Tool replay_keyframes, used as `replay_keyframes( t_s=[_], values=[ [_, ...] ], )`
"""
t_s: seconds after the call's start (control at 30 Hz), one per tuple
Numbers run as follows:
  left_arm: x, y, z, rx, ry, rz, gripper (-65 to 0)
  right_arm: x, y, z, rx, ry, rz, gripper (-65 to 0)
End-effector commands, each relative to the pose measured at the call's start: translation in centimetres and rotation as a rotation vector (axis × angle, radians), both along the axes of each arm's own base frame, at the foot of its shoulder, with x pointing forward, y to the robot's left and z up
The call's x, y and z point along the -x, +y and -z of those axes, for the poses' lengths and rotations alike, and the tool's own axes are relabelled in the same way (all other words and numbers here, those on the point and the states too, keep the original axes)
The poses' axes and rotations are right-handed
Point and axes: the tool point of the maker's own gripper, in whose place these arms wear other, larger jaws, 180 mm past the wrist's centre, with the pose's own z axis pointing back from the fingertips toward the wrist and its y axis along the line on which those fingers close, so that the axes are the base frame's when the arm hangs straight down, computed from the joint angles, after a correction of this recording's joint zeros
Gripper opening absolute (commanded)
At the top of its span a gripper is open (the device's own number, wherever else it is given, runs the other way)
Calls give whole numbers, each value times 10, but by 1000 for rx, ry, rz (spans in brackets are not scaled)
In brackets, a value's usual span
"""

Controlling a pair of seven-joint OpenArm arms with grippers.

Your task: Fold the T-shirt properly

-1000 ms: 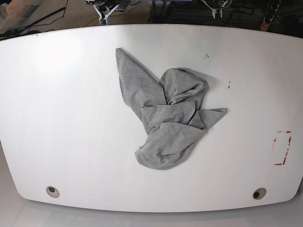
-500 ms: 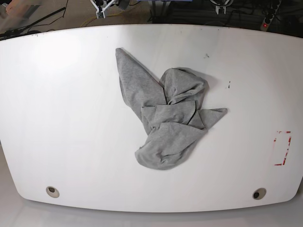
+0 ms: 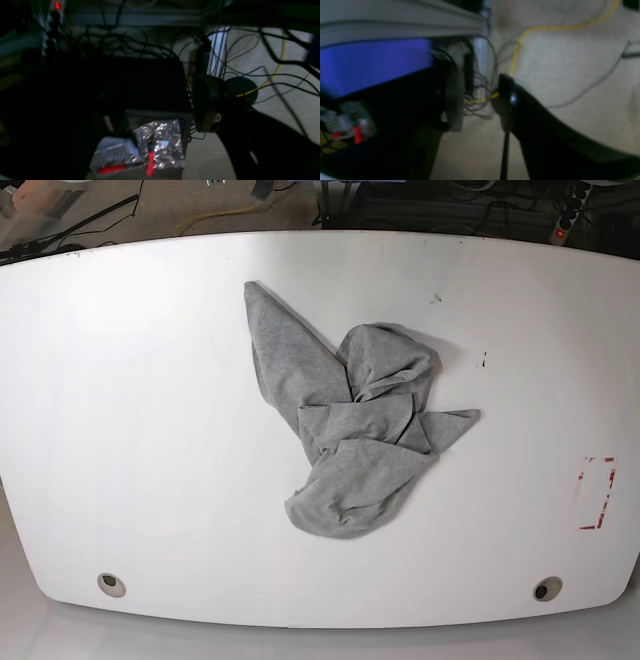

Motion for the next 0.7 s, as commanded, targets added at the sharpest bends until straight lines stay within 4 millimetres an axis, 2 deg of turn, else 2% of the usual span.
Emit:
replay_keyframes(
  t_s=[0.0,0.1,0.27,0.47,0.57,0.67],
  values=[
    [4,2,-17,-10,-25,18,-276,3,2,-13,-1,-24,2,-441],
    [-4,0,-43,-15,-79,46,-276,7,3,-30,7,-49,-8,-441],
    [-19,-3,-84,-19,-159,94,-276,-1,-2,-66,-6,-126,63,-441],
    [-37,-11,-123,-18,-237,131,-276,-5,-5,-108,-2,-191,60,-441],
    [-50,-14,-145,-22,-286,147,-276,-13,-4,-133,7,-236,36,-441],
    [-63,-8,-166,-46,-336,146,-276,-23,-2,-156,13,-283,16,-441]
  ],
)
